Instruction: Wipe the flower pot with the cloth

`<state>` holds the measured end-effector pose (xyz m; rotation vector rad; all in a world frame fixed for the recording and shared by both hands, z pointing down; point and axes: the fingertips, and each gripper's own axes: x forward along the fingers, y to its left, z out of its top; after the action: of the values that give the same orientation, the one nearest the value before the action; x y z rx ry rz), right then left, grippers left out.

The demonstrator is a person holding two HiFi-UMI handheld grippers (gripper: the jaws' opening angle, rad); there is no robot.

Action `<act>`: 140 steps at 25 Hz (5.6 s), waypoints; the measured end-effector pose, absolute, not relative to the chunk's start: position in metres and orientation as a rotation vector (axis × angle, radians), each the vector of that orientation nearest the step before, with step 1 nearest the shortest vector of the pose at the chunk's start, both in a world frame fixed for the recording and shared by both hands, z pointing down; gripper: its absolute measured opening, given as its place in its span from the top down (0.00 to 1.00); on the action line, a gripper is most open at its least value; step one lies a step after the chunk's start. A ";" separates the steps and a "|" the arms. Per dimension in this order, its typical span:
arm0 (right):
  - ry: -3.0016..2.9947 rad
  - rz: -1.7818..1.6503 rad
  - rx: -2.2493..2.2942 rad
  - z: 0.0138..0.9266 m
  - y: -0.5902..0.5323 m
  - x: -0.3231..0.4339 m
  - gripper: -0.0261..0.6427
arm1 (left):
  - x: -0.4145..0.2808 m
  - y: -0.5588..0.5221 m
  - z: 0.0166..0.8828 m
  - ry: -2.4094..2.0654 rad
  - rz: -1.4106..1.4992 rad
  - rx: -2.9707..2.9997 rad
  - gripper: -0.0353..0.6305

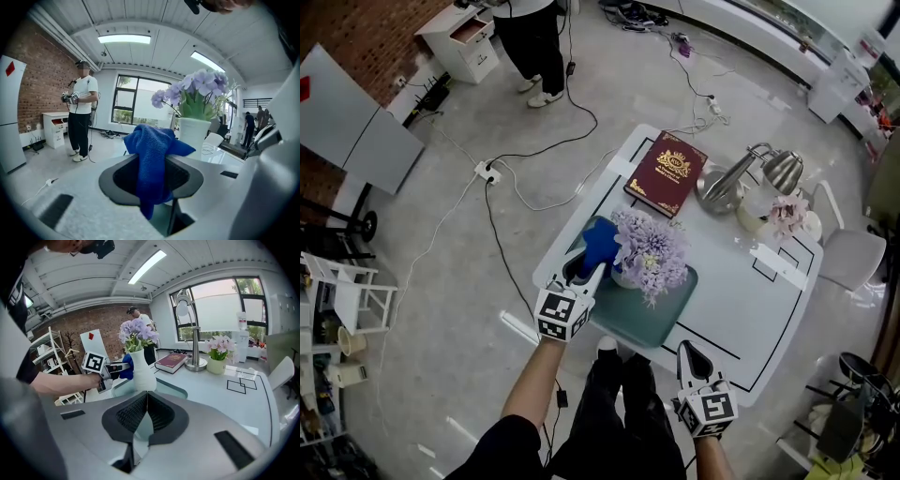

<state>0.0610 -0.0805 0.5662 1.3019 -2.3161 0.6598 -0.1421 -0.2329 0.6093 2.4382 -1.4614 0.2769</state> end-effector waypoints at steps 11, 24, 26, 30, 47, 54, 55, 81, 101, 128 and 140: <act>-2.311 0.668 1.321 0.565 -0.080 0.070 0.95 | -0.144 -0.235 0.693 -1.383 0.513 2.288 0.74; -2.356 0.673 1.299 0.559 -0.077 0.064 0.95 | -0.106 -0.155 0.609 -1.421 0.288 2.423 0.74; -2.359 0.677 1.296 0.557 -0.074 0.063 0.95 | -0.094 -0.151 0.629 -1.380 0.339 2.410 0.74; -2.363 0.680 1.309 0.554 -0.071 0.067 0.95 | -0.084 -0.142 0.673 -1.311 0.490 2.339 0.74; -2.359 0.704 1.367 0.555 -0.064 0.085 0.95 | -0.029 -0.122 0.602 -1.181 0.285 2.559 0.74; -2.344 0.723 1.382 0.556 -0.059 0.089 0.95 | -0.018 -0.153 0.654 -1.140 0.388 2.434 0.74; -2.341 0.723 1.388 0.556 -0.059 0.090 0.95 | -0.017 -0.153 0.661 -1.133 0.398 2.408 0.74; -2.328 0.749 1.452 0.555 -0.069 0.117 0.95 | 0.007 -0.205 0.647 -1.327 0.186 2.117 0.74; -2.420 0.708 1.409 0.534 -0.071 0.144 0.94 | 0.038 -0.121 0.589 -1.248 0.302 2.312 0.74; -2.485 0.393 1.503 0.456 0.002 0.055 0.94 | -0.047 0.004 0.475 -1.341 0.187 2.511 0.74; -2.468 0.344 1.589 0.443 0.038 0.027 0.95 | -0.074 0.035 0.466 -1.270 0.156 2.589 0.74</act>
<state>0.0268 0.0379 0.4432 1.5893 -2.4683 0.3443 -0.0736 0.0354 0.4661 2.5891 -1.2704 0.1557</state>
